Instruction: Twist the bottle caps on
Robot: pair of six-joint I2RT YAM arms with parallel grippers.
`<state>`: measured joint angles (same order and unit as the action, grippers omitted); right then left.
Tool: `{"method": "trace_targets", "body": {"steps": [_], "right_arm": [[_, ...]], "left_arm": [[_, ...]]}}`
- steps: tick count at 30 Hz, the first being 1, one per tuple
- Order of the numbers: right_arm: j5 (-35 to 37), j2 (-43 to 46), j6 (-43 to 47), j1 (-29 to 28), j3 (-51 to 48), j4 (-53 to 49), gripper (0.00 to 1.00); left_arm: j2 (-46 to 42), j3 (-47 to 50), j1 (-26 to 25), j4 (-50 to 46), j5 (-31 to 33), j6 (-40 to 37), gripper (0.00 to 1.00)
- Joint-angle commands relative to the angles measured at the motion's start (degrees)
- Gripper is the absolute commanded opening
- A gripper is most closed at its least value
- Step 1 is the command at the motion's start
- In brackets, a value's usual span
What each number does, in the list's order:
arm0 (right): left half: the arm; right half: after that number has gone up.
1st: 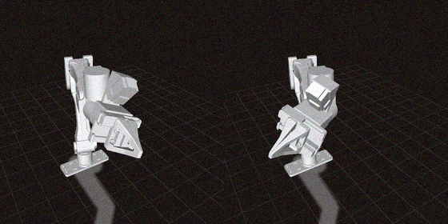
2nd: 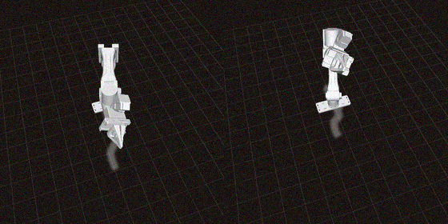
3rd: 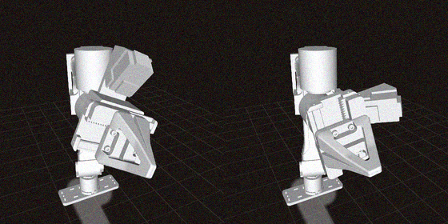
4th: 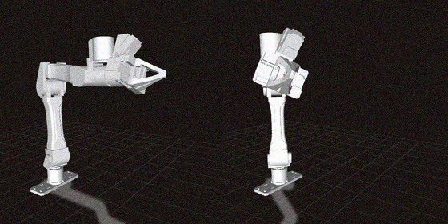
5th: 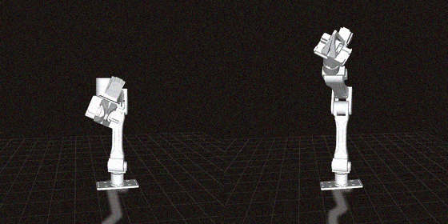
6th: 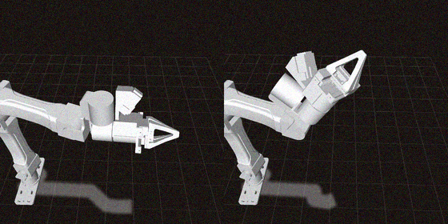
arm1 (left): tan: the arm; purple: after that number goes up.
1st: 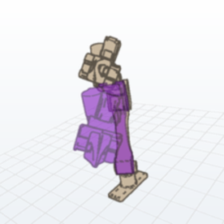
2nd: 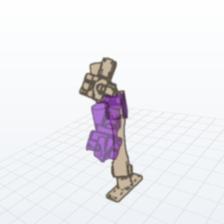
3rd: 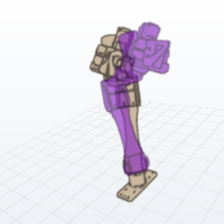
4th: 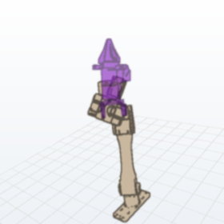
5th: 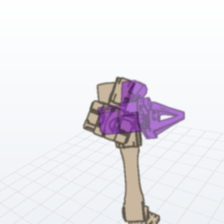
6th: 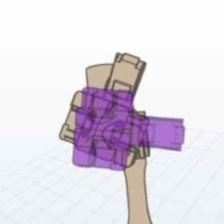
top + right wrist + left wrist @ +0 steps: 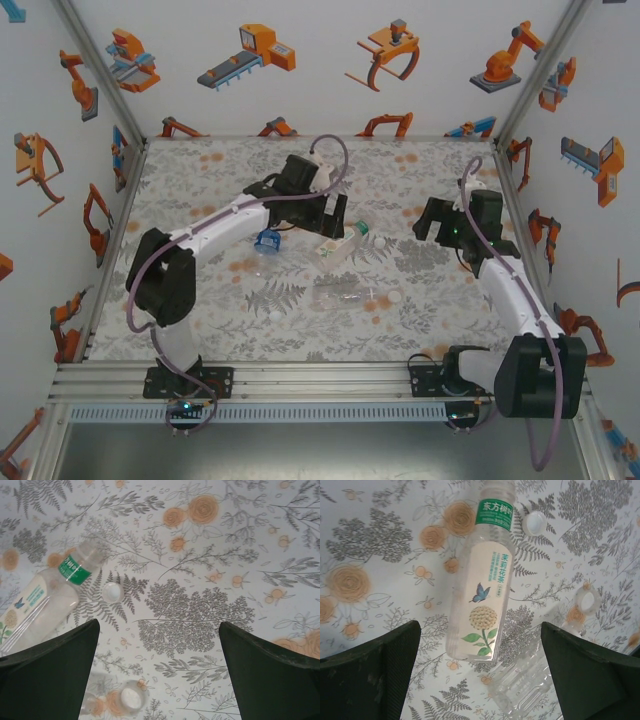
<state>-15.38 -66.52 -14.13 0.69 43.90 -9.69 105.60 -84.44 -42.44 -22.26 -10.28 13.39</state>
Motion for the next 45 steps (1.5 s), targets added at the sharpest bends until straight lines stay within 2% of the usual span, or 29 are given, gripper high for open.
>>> {"method": "trace_targets", "body": {"steps": [1,9,15,23,31,40,45], "right_arm": [[-6.59,0.12,0.88,-0.32,1.07,-0.26,0.92],[-7.22,1.35,1.40,-0.34,-0.78,1.65,0.91],[-6.24,1.75,0.20,-0.34,-1.79,2.21,0.90],[-6.07,1.92,-0.61,-0.34,-2.77,2.39,0.88],[-5.80,2.24,-1.52,-0.34,-3.04,2.01,0.86],[-7.66,3.29,-3.94,-0.41,-2.15,1.17,0.83],[-11.05,4.16,-6.79,-1.14,-0.83,1.95,0.82]], "left_arm": [[2.75,-3.04,-1.74,-5.69,1.86,-2.76,0.96],[8.13,-4.67,-2.83,-8.25,1.47,-4.91,0.92],[11.65,-5.73,-3.33,-10.05,4.04,-7.02,0.91],[14.75,-7.39,-3.86,-11.90,3.69,-8.93,0.81],[18.24,-11.45,-5.90,-16.15,7.79,-12.22,0.69],[16.11,-10.63,-6.00,-15.63,8.69,-12.73,0.50],[11.28,-8.15,-5.28,-12.43,7.26,-11.37,0.46]]}}
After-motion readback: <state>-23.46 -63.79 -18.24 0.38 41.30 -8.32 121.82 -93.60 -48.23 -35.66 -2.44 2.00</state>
